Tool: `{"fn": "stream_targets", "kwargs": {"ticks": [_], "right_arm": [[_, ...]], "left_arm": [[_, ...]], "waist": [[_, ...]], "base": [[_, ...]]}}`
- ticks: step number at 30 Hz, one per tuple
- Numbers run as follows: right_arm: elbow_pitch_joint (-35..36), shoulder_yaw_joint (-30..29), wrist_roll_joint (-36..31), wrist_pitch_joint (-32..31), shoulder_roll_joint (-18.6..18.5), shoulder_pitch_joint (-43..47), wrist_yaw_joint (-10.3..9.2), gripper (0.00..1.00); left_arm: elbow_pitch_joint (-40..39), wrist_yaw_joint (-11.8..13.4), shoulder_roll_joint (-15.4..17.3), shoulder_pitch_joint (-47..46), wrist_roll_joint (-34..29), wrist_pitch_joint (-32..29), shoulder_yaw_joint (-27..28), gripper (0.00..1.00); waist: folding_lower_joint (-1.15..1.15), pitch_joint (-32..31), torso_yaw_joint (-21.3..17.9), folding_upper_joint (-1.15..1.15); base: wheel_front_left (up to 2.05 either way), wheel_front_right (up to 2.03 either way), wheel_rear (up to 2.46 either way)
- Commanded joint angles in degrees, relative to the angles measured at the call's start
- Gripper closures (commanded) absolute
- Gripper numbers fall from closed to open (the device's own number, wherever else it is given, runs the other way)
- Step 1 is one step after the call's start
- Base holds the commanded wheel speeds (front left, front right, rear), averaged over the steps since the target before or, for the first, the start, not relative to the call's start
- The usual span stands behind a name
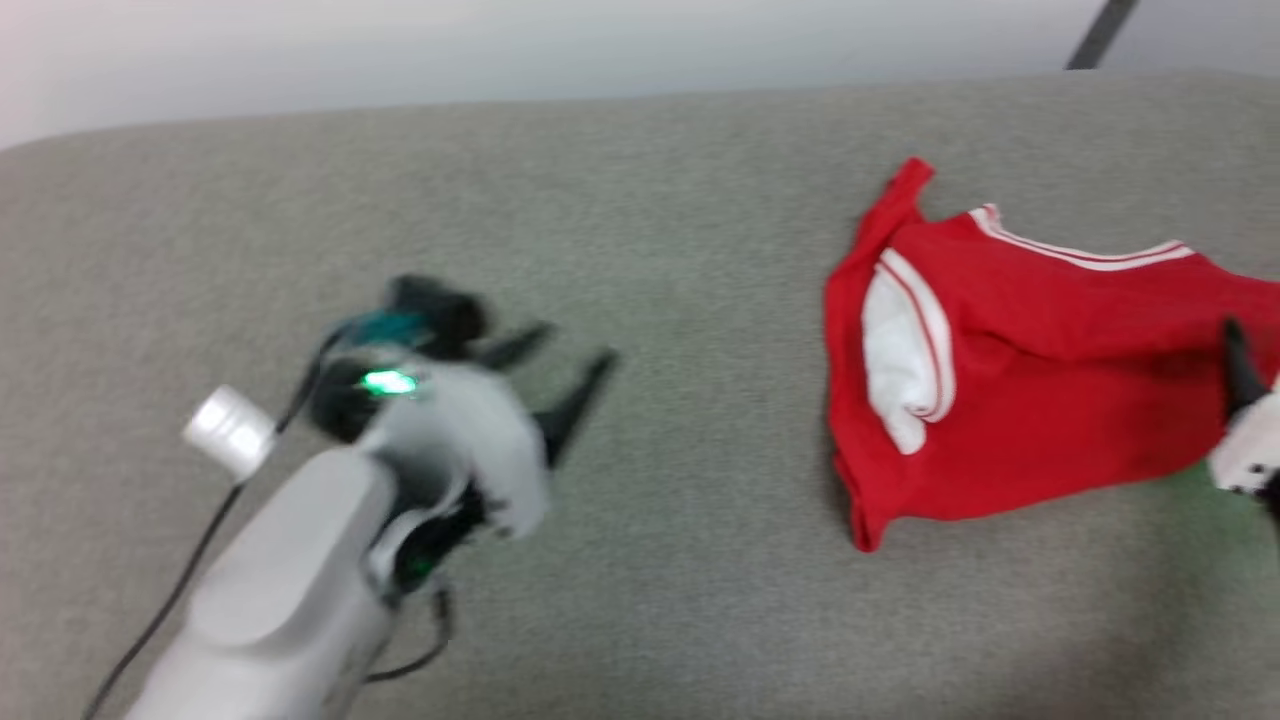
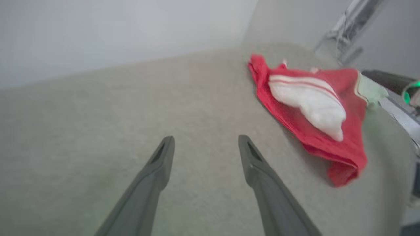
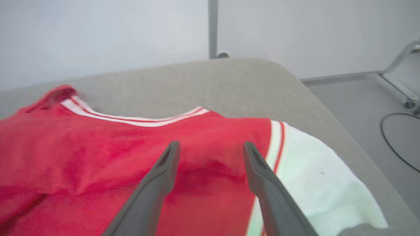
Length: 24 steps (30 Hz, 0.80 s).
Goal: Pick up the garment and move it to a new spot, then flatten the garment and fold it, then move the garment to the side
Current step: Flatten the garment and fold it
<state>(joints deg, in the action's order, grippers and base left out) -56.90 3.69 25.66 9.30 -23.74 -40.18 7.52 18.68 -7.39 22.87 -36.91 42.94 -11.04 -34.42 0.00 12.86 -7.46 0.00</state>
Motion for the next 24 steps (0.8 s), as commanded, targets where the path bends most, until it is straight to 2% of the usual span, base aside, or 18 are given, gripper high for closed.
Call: {"fn": "stream_targets", "kwargs": {"ticks": [1, 5, 7, 9, 15, 21, 24], "right_arm": [[1.99, 0.52, 1.46, -0.21, 0.02, 1.42, -0.06, 0.00], [12.67, 2.62, 5.46, -2.17, 0.71, 5.49, -0.06, 0.00], [17.29, 2.52, 6.74, -3.15, 0.64, 7.21, -0.06, 0.00], [21.58, 2.15, 7.41, -4.13, 0.95, 8.57, -0.06, 0.00], [31.26, 0.48, 6.20, -6.46, 3.54, 11.41, -0.06, 0.00], [37.77, -0.27, 4.56, -8.37, 5.99, 13.42, -0.05, 0.00], [39.91, -1.16, 3.66, -9.27, 6.67, 14.36, -0.06, 0.00]], "left_arm": [[0.07, -0.12, -0.89, -1.79, 2.43, -2.40, -0.76, 0.00], [3.42, -0.12, -3.42, -8.64, 13.12, -18.06, -4.98, 0.00], [6.17, -0.12, -5.36, -12.30, 16.56, -23.59, -6.13, 0.00], [9.63, -0.12, -7.31, -16.18, 18.75, -26.63, -6.16, 0.00], [19.04, -0.13, -11.81, -24.22, 21.52, -30.52, -7.05, 0.00], [25.33, -0.13, -10.99, -27.30, 20.37, -30.31, -10.66, 0.00], [27.10, -0.13, -10.90, -27.13, 22.33, -30.71, -11.35, 0.00]], "waist": [[0.00, -1.00, -2.37, 0.00], [0.00, -0.11, -5.34, 0.00], [0.00, 0.83, -6.71, 0.00], [0.00, 2.18, -8.37, 0.00], [0.00, 6.21, -13.23, 0.00], [0.00, 8.22, -16.78, 0.00], [0.00, 8.54, -17.48, 0.00]], "base": [[0.00, 0.00, 0.00], [0.00, 0.00, 0.00], [0.00, 0.00, 0.00], [0.00, 0.00, 0.00], [0.00, 0.00, 0.00], [0.00, 0.00, 0.00], [0.00, 0.00, 0.00]]}}
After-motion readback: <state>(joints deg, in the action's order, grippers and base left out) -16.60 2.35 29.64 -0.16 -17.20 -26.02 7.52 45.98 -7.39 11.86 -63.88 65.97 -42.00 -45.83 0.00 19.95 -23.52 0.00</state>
